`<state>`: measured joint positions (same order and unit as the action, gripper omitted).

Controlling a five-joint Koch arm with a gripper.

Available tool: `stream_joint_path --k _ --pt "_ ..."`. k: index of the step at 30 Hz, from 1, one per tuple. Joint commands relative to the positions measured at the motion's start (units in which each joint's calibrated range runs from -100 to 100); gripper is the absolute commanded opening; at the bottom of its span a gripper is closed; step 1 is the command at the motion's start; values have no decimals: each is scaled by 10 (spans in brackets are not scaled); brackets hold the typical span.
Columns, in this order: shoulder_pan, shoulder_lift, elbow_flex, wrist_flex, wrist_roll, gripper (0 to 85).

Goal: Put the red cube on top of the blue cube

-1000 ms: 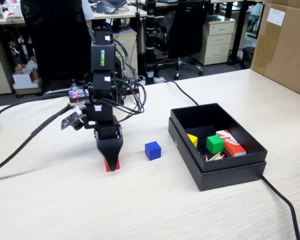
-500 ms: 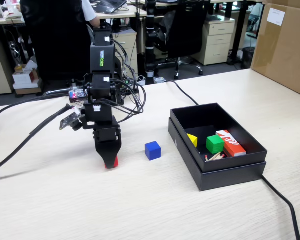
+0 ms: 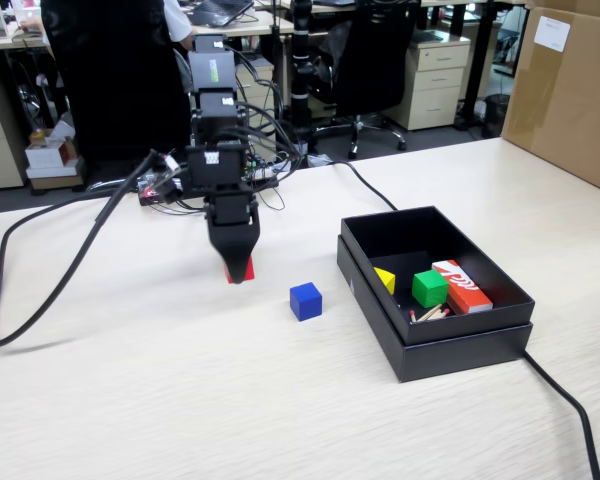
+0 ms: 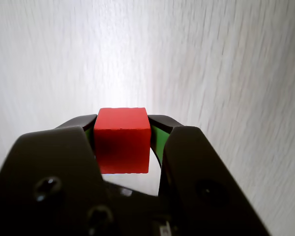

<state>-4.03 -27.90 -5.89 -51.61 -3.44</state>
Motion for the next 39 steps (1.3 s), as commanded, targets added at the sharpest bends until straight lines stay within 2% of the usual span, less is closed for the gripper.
stream_joint_path --k 1,7,12,28,39 --pt "17 -100 -4 -1 15 9" --pt "55 -159 -20 -1 42 9" --pt "80 -114 20 5 59 9" --pt "81 119 101 91 65 9" --pt "77 148 117 91 64 9"
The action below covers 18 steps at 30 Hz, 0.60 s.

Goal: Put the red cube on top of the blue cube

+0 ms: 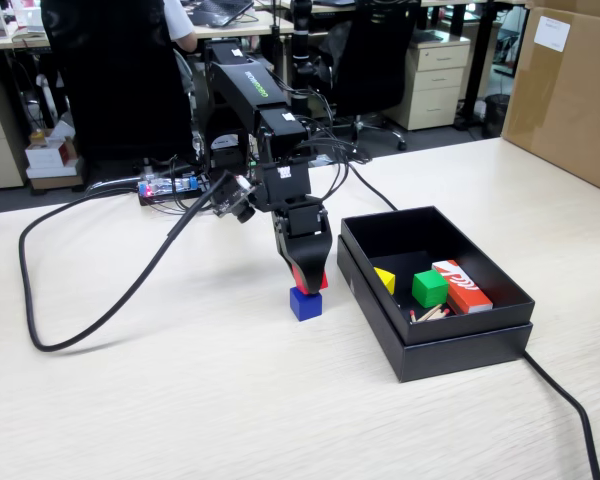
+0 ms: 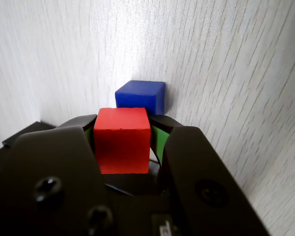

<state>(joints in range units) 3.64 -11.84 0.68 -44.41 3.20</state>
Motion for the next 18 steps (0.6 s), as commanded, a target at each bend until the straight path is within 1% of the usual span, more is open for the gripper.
stream_joint_path --k 1,18 --pt "0 -13 52 19 -2 9" --pt "-5 -38 15 13 -2 9"
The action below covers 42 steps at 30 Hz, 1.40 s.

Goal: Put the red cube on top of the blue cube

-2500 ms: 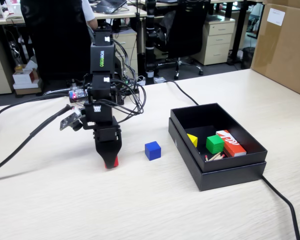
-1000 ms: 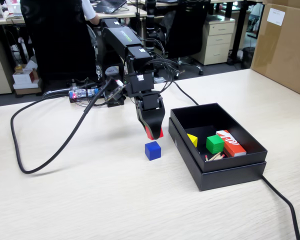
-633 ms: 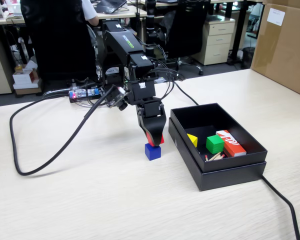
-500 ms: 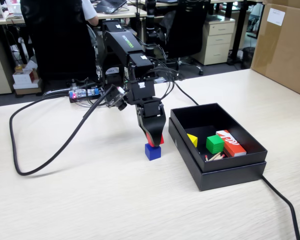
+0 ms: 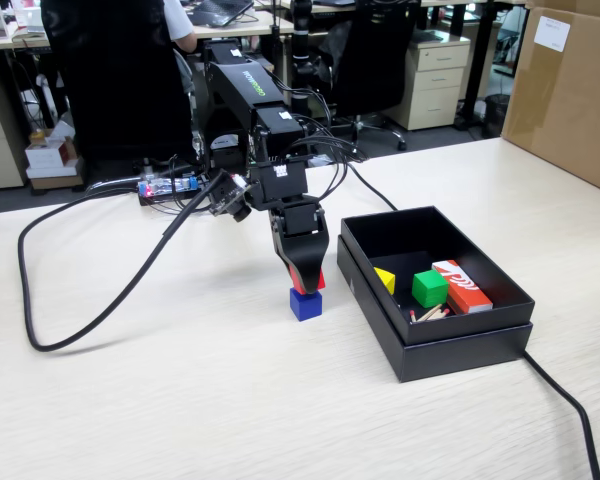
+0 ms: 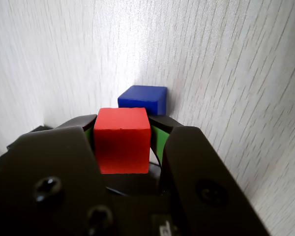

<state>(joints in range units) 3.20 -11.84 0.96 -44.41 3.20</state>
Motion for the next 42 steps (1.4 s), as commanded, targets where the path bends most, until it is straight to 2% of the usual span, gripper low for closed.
stream_joint_path --k 1,18,19,23,26,30,34,42 --pt "0 -38 11 13 -2 9" --pt "-1 -44 -2 13 -2 17" --pt "0 -43 -8 7 -3 138" --pt "0 -43 -12 6 -3 140" --pt "0 -44 -18 6 -4 247" --pt "0 -44 -19 6 -7 259" --pt "0 -45 -21 6 -9 362" --pt "0 -58 -15 6 -9 398"
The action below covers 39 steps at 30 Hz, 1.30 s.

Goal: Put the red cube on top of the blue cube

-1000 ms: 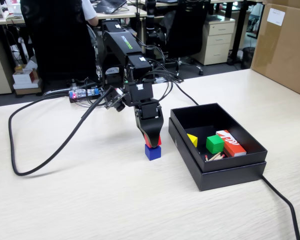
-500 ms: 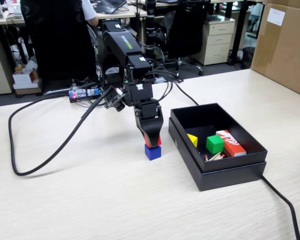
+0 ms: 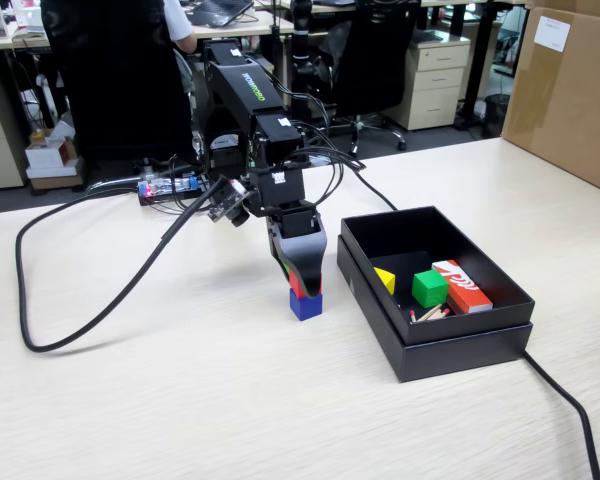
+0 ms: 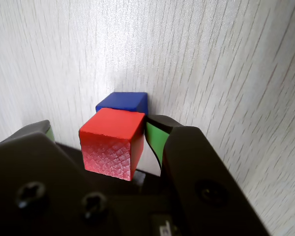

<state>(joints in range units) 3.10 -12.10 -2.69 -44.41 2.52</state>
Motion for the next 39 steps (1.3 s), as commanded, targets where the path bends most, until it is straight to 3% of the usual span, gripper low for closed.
stream_joint_path --k 1,11,20,30,39 --pt "0 -57 24 6 -2 398" --pt "4 -94 33 -22 -1 467" --pt "1 -174 -11 -44 -3 477" --pt "-5 -448 -179 -55 -12 481" --pt "-23 -741 -440 -37 -19 488"
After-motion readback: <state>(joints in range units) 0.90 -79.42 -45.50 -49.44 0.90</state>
